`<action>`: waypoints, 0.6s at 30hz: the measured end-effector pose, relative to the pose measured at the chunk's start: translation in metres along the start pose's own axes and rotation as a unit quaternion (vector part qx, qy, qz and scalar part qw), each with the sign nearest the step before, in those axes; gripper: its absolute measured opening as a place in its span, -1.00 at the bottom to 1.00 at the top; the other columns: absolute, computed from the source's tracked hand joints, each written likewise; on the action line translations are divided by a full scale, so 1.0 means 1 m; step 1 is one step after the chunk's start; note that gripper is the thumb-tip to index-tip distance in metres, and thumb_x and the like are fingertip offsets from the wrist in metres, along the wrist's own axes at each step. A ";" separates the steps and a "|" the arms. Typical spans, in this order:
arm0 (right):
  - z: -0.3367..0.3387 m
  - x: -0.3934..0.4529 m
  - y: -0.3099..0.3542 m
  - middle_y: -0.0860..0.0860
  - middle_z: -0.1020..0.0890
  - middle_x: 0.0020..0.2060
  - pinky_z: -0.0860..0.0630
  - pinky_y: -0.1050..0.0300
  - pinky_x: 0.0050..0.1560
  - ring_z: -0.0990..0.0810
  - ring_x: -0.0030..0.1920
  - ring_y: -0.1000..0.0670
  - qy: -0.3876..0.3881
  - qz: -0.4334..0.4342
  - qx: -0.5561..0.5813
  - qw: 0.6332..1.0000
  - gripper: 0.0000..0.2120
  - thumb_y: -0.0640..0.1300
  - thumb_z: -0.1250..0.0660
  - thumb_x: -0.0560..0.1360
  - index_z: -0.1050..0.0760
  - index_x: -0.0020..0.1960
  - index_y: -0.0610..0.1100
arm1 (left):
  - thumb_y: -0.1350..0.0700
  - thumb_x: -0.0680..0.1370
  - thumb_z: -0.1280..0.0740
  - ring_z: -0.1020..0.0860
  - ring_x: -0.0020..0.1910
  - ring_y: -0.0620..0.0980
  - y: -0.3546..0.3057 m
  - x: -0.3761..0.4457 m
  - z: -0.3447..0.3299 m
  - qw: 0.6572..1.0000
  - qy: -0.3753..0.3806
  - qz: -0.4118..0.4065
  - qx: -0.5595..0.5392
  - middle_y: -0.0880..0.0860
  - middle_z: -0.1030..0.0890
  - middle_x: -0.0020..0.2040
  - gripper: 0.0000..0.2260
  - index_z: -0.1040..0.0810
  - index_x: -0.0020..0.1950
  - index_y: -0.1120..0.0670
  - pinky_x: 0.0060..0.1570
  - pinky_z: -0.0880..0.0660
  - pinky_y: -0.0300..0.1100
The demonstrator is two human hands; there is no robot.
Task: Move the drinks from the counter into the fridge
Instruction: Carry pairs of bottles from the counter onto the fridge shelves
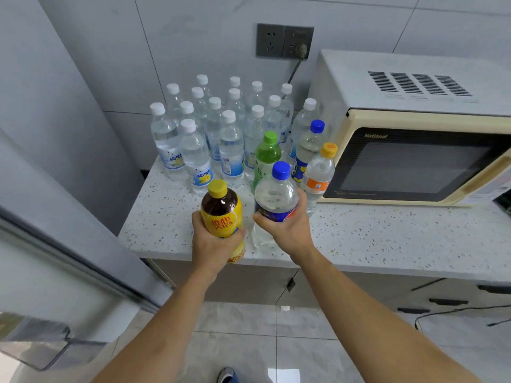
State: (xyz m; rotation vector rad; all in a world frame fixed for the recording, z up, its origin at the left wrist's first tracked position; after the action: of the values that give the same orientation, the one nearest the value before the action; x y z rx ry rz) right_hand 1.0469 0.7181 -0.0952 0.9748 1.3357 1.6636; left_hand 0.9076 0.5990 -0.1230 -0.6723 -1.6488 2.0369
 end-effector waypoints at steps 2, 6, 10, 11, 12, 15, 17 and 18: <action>0.004 -0.006 0.001 0.31 -0.58 0.02 -0.54 0.40 -0.06 -0.60 0.05 0.26 0.015 -0.015 0.008 1.000 -0.22 -0.18 -0.66 0.24 -0.31 0.30 0.08 | -0.17 0.07 -0.56 -0.61 -0.15 -0.33 0.004 -0.007 0.004 0.998 -0.019 0.024 -0.063 -0.27 -0.62 -0.09 -0.39 -0.37 0.02 -0.40 -0.21 -0.52 -0.27; 0.015 -0.027 0.001 0.12 -0.66 0.03 -0.63 0.17 -0.03 -0.67 0.02 0.10 0.028 -0.042 0.035 0.998 -0.29 -0.17 -0.66 0.22 -0.41 0.26 0.09 | -0.09 0.09 -0.58 -0.70 -0.11 -0.11 0.016 -0.029 0.019 0.984 -0.012 0.056 -0.169 -0.12 -0.71 -0.07 -0.39 -0.53 0.12 -0.13 -0.21 -0.63 -0.21; 0.024 -0.054 -0.001 0.06 -0.63 0.07 -0.66 0.08 0.00 -0.67 0.02 0.08 0.033 -0.071 0.079 0.994 -0.27 -0.03 -0.64 0.15 -0.38 0.23 0.14 | -0.08 0.13 -0.60 -0.71 -0.06 0.00 0.021 -0.052 0.032 0.978 0.035 0.078 -0.192 -0.01 -0.72 -0.01 -0.40 -0.57 0.14 -0.05 -0.21 -0.63 -0.15; 0.026 -0.059 -0.001 0.06 -0.62 0.07 -0.65 0.12 -0.03 -0.67 0.02 0.09 0.035 -0.081 0.094 0.992 -0.26 0.00 -0.63 0.13 -0.36 0.22 0.15 | -0.08 0.14 -0.60 -0.71 -0.06 0.01 0.021 -0.059 0.034 0.976 0.044 0.082 -0.194 0.01 -0.72 0.00 -0.41 -0.58 0.14 -0.06 -0.21 -0.63 -0.15; 0.029 -0.064 -0.001 0.06 -0.63 0.06 -0.65 0.15 -0.05 -0.67 0.02 0.09 0.040 -0.093 0.110 0.989 -0.26 0.01 -0.62 0.12 -0.37 0.22 0.14 | -0.08 0.15 -0.60 -0.71 -0.05 0.03 0.022 -0.067 0.035 0.975 0.050 0.088 -0.198 0.03 -0.72 0.01 -0.42 -0.58 0.14 -0.05 -0.21 -0.63 -0.13; 0.036 -0.079 -0.005 0.02 -0.68 0.01 -0.64 0.13 -0.10 -0.69 0.01 -0.01 0.065 -0.131 0.144 0.979 -0.29 0.02 -0.60 0.12 -0.44 0.22 0.05 | -0.10 0.16 -0.59 -0.70 -0.04 0.08 0.027 -0.097 0.036 0.971 0.042 0.112 -0.207 0.07 -0.71 0.02 -0.38 -0.57 0.18 -0.01 -0.20 -0.63 -0.09; 0.041 -0.090 -0.009 -0.01 -0.70 -0.03 -0.65 0.07 -0.10 -0.70 0.00 -0.09 0.081 -0.152 0.155 0.973 -0.31 0.04 -0.58 0.11 -0.47 0.20 0.02 | -0.10 0.16 -0.58 -0.70 -0.01 0.13 0.033 -0.118 0.037 0.969 0.025 0.125 -0.209 0.11 -0.71 0.05 -0.35 -0.56 0.21 0.04 -0.17 -0.64 -0.04; 0.043 -0.096 -0.012 -0.03 -0.71 -0.03 -0.66 0.02 -0.09 -0.70 0.00 -0.12 0.092 -0.159 0.160 0.970 -0.32 0.04 -0.58 0.12 -0.48 0.21 0.00 | -0.10 0.17 -0.58 -0.69 0.01 0.16 0.037 -0.129 0.038 0.969 0.018 0.130 -0.209 0.14 -0.70 0.06 -0.34 -0.56 0.22 0.07 -0.15 -0.63 -0.01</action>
State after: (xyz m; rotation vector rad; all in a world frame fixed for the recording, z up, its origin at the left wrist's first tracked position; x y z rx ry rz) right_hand 1.1266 0.6496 -0.1097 0.7430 1.8215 1.3439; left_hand 0.9850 0.4842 -0.1394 -1.1120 -2.0846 1.8367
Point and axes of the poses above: each hand's wrist, its own x-axis towards the middle knuckle, its own z-axis out of the back of the hand, y = z × x, the point moved 2 cm from there along x, towards the middle knuckle
